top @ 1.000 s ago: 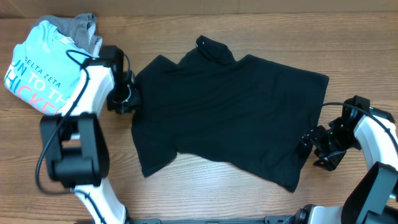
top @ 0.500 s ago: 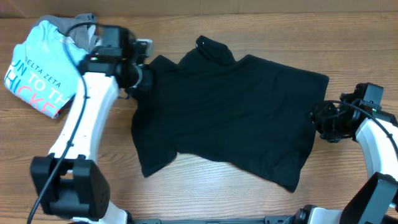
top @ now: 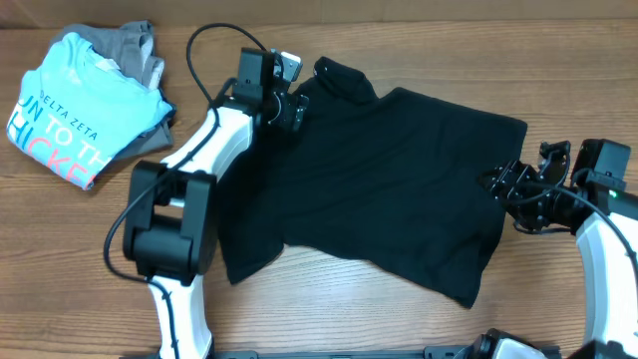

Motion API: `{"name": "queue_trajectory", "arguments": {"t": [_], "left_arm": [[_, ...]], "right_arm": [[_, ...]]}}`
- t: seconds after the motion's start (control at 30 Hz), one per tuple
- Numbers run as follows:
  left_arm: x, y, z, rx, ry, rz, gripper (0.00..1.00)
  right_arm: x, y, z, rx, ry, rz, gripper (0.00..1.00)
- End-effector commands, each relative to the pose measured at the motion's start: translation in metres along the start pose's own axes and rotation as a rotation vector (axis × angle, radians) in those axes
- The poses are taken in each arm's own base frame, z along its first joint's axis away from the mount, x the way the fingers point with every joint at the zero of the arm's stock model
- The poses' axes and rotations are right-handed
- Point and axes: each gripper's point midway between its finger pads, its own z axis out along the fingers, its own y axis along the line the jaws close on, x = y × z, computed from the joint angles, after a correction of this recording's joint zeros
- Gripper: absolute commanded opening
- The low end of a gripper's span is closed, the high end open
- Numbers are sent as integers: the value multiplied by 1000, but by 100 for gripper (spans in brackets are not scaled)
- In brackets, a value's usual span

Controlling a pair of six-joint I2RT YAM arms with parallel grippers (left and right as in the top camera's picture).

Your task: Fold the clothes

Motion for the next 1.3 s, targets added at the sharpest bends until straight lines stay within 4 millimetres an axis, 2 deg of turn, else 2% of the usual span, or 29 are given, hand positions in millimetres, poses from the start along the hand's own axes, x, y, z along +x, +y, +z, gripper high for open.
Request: {"name": "queue_trajectory", "arguments": {"t": [0.0, 0.23, 0.33, 0.37, 0.5, 0.53, 0.6, 0.67, 0.83, 0.9, 1.0, 1.07, 1.13, 1.27], "left_arm": [[5, 12, 20, -49, -8, 2, 72], [26, 14, 43, -49, 30, -28, 31], [32, 34, 43, -123, 43, -84, 5], [33, 46, 41, -162, 42, -118, 4], [35, 93, 29, -292, 28, -267, 4], [38, 116, 21, -329, 32, -338, 4], [40, 137, 13, -354, 38, -403, 4], [37, 149, 8, -331, 29, -441, 4], [19, 148, 2, -198, 6, -437, 18], [12, 146, -2, -188, 7, -432, 28], [-1, 144, -13, -182, 21, -376, 32], [-13, 142, -25, -180, 20, -348, 34], [-25, 141, -41, -181, 14, -328, 36], [-53, 136, -85, -179, -22, -316, 43]], "right_arm": [[2, 12, -13, -26, -21, -62, 73], [4, 8, -13, -7, -11, -64, 73], [2, 1, -13, 34, -23, -65, 73], [1, -1, -13, 47, -28, -66, 73], [-3, -9, -13, 95, -47, -70, 74], [-2, -10, -13, 102, -45, -70, 76], [0, -13, -10, 104, -38, -66, 78], [4, -17, -5, 106, -29, -61, 79], [20, -38, 17, 119, 17, 1, 78], [29, -46, 25, 129, 52, 41, 73], [43, -53, 33, 135, 99, 68, 68], [52, -48, 36, 93, 135, 28, 59], [65, -43, 38, 67, 182, 6, 58], [87, -43, 46, 77, 250, -12, 59]]}}
